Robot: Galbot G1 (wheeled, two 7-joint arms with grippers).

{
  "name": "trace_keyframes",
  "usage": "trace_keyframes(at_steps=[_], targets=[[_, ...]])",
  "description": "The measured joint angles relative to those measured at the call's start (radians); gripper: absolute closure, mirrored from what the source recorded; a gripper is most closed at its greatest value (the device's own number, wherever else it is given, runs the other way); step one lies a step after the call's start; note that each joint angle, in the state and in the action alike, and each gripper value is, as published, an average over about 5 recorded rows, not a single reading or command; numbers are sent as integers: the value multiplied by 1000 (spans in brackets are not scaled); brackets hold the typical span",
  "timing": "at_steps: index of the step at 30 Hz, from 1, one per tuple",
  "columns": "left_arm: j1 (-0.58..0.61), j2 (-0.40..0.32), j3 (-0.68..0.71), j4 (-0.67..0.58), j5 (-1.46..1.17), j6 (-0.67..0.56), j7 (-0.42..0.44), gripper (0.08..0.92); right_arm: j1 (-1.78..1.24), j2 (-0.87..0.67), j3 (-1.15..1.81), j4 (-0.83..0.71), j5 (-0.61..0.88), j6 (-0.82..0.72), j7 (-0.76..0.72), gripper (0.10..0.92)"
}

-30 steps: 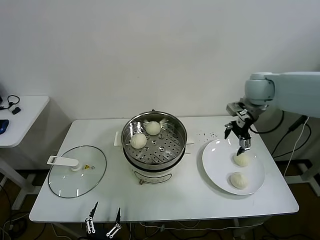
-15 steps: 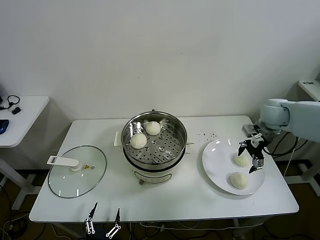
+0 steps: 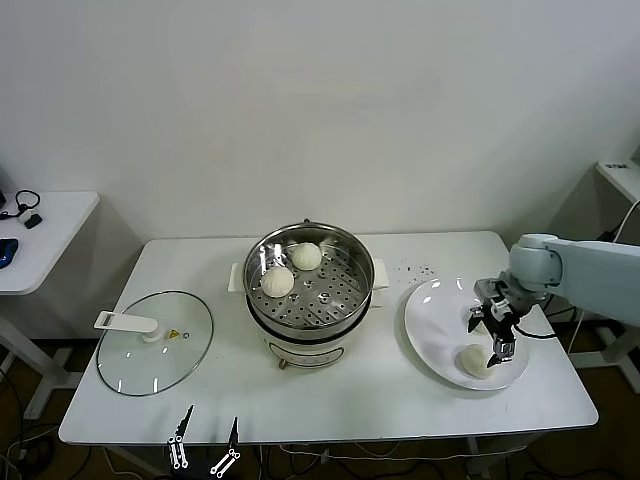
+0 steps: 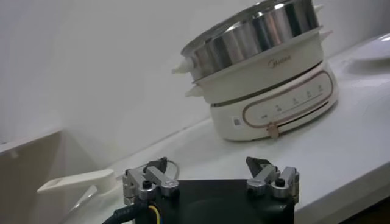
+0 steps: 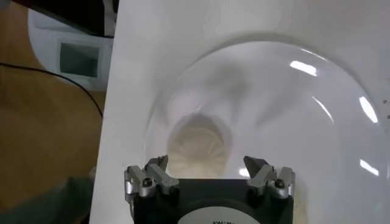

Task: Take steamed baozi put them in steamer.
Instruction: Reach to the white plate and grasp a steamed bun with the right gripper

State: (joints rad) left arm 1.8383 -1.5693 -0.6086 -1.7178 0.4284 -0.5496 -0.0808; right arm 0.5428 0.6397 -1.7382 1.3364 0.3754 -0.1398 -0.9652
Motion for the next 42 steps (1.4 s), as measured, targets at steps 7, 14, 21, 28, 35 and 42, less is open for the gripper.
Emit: trace_keyframes(at_steps=[7,14,21,28,35,42], targets=[[-1,0,-2,3,1,1,-2,177,-50,-7,38,-14,-17,-1,2,203],[-2,0,-3,4,2,1,-3,177,-77,-3,65,-30,-28,0,2,203],[-2,0,-3,3,2,1,-4,177,-86,2,73,-38,-30,2,-7,257],[-1,0,-4,3,3,1,-5,177,-90,2,78,-38,-32,2,-13,356],[0,0,-4,0,5,2,-5,177,-75,1,71,-24,-28,9,-20,402],[0,2,0,-1,8,2,-5,177,23,20,4,22,0,29,-40,403]])
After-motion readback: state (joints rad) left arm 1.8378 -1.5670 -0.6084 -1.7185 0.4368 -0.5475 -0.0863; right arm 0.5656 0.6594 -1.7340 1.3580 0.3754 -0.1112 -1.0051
